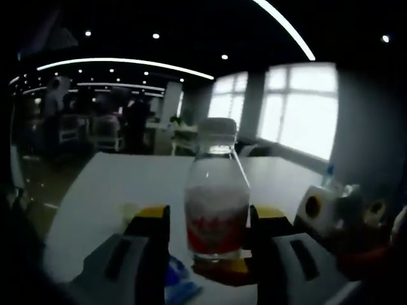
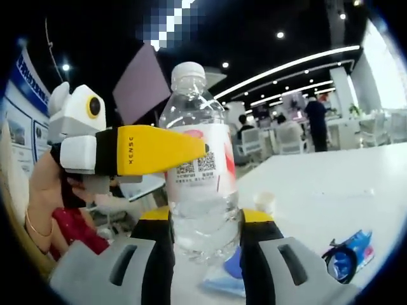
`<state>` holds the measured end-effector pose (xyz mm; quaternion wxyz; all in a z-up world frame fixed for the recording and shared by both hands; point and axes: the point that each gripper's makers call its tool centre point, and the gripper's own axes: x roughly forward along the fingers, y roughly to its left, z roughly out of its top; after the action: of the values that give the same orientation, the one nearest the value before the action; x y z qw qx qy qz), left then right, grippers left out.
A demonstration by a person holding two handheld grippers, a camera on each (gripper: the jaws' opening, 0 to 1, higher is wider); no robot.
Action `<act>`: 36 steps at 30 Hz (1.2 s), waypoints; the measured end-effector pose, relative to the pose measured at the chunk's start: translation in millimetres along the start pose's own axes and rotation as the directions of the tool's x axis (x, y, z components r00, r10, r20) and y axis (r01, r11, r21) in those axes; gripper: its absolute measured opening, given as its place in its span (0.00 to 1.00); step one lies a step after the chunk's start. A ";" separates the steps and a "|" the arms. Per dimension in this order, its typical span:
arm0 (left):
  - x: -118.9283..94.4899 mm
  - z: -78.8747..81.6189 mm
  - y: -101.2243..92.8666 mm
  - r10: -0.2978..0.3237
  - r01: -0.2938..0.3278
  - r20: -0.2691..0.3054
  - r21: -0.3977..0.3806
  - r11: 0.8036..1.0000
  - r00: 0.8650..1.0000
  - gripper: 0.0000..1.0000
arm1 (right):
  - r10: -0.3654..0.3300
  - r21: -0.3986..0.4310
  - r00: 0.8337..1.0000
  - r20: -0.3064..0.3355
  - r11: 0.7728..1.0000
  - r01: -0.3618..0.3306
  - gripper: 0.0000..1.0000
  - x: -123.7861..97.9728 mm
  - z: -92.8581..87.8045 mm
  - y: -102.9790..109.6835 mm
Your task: Arrange the tabletop items into an orderly group along one side of the table until the central work area is clear of visible clutter.
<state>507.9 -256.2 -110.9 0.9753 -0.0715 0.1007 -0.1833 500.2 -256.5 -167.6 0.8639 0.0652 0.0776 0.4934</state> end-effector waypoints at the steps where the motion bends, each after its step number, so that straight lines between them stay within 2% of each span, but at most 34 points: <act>1: -0.3 0.3 0.2 0.004 -0.004 0.004 -0.006 1.000 1.000 0.43 | -0.004 -0.001 1.000 0.000 1.000 0.004 0.38 0.2 0.0 0.0; 12: -0.9 0.8 1.9 0.041 -0.040 0.026 -0.037 0.999 0.999 0.37 | -0.019 -0.020 1.000 0.016 1.000 0.019 0.38 2.7 3.2 5.1; 17: -1.9 0.3 3.0 0.053 -0.052 0.021 -0.022 0.998 0.998 0.36 | -0.013 -0.020 1.000 0.012 1.000 0.013 0.39 3.0 2.2 5.5; 25: -5.6 -0.9 3.9 0.091 -0.092 0.023 0.011 0.996 0.996 0.35 | 0.008 0.029 1.000 0.024 1.000 -0.009 0.41 5.9 -1.2 10.2; 32: -7.2 -3.2 7.2 0.114 -0.115 0.024 0.016 0.993 0.993 0.35 | 0.017 0.053 1.000 0.008 0.998 -0.018 0.42 8.4 -4.5 12.9; 34: -7.1 -3.6 7.6 0.114 -0.114 0.022 0.017 0.993 0.993 0.35 | 0.012 0.032 1.000 0.005 0.999 -0.012 0.45 8.5 -4.7 11.5; 36: -7.2 -3.5 9.2 0.117 -0.117 0.025 0.019 0.993 0.993 0.35 | 0.014 0.026 1.000 -0.003 1.000 -0.014 0.53 8.3 -6.1 11.4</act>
<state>503.7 -245.4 -114.7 0.9862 -0.0575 0.0911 -0.1259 493.6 -243.4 -171.9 0.8593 0.0761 0.0849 0.4986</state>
